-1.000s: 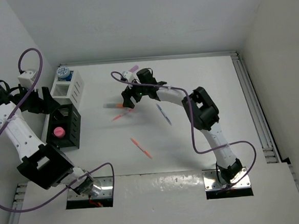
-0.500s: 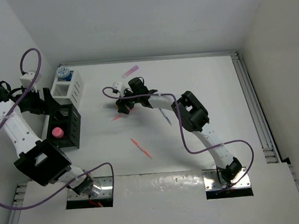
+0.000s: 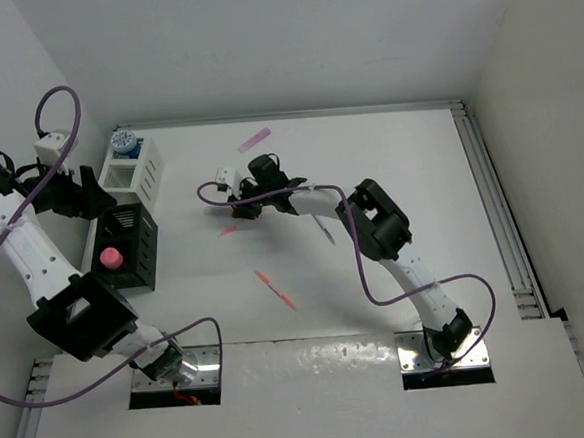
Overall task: Sort the stationery into containers
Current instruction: Pick up the pen from the center of the board.
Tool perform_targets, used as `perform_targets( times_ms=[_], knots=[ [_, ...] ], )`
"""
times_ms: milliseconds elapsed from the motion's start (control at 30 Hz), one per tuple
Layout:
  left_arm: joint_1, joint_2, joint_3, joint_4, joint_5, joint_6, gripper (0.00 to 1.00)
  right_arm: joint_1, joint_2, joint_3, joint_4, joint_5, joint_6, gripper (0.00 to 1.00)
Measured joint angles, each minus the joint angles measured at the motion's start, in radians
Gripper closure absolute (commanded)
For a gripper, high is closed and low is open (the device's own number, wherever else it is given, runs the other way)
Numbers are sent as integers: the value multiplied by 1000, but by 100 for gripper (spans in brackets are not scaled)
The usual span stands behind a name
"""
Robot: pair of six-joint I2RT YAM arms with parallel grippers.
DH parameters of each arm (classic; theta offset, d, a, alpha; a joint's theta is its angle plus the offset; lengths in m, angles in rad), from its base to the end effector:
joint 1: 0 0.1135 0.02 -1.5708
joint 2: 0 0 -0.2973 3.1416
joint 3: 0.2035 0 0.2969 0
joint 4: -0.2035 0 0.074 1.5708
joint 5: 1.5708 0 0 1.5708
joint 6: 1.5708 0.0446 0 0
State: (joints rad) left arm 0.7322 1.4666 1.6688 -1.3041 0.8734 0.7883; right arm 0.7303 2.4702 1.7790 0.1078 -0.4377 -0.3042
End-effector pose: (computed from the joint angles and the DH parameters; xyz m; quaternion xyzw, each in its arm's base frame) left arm 0.2521 0.1806 0.4348 0.1229 0.8783 -0.1531 0.4360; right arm 0.4422 0.4214 0.0963 -0.5145 0.6963 0.2847 0.4117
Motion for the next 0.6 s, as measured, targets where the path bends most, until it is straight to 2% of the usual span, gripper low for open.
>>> perform_targets(
  times_ms=[133, 233, 433, 500, 600],
  knots=[
    [0, -48, -5, 14, 45, 21, 22, 0, -95, -55, -45, -6, 30, 100],
    [0, -97, -14, 33, 105, 7, 23, 0, -235, -125, -60, -11, 62, 100],
    [-12, -187, -161, 22, 332, -21, 23, -9, -571, -237, -72, -51, 151, 100],
    [-49, -209, -200, 30, 362, -26, 23, -13, -661, -251, -97, -72, 195, 100],
    [-165, -280, -239, 107, 348, -30, 23, -16, -769, -283, -151, -98, 276, 100]
  ],
)
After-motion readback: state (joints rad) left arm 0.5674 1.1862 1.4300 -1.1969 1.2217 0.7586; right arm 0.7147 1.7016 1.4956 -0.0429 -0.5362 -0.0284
